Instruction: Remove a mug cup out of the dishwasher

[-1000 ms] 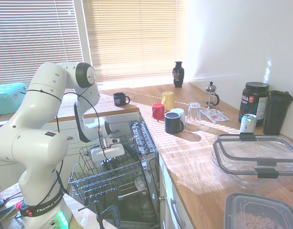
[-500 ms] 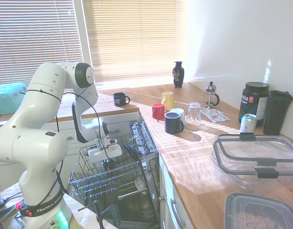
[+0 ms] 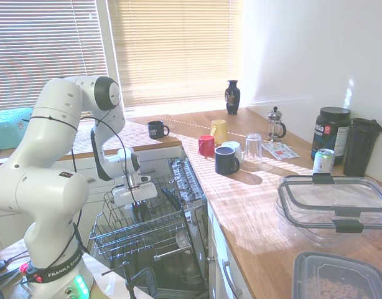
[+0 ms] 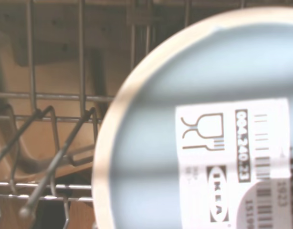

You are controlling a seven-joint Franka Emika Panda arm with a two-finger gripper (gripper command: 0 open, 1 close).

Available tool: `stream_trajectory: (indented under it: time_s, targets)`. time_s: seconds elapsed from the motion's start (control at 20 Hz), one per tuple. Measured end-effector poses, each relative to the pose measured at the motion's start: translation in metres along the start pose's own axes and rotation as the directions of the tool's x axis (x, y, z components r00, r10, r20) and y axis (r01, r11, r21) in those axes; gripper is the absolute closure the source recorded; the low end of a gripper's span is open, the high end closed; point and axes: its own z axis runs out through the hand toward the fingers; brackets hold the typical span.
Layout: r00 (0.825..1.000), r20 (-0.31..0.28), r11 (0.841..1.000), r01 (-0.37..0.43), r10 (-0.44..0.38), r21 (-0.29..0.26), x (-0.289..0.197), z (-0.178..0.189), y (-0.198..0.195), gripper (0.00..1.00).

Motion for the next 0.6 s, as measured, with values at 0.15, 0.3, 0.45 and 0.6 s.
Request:
stream_trajectory:
  time_s: [0.15,0.3,0.45,0.6]
  targets:
    - [0.999,-0.019,0.999,-0.025,0.026,0.036,-0.005,-0.03,0.008,1.0]
    - [0.997,-0.045,0.995,-0.055,0.059,0.086,-0.008,-0.067,0.018,1.0]
    - [0.994,-0.057,0.988,-0.08,0.088,0.129,-0.019,-0.101,0.028,1.0]
    - [0.989,-0.077,0.978,-0.11,0.125,0.179,-0.024,-0.137,0.04,1.0]
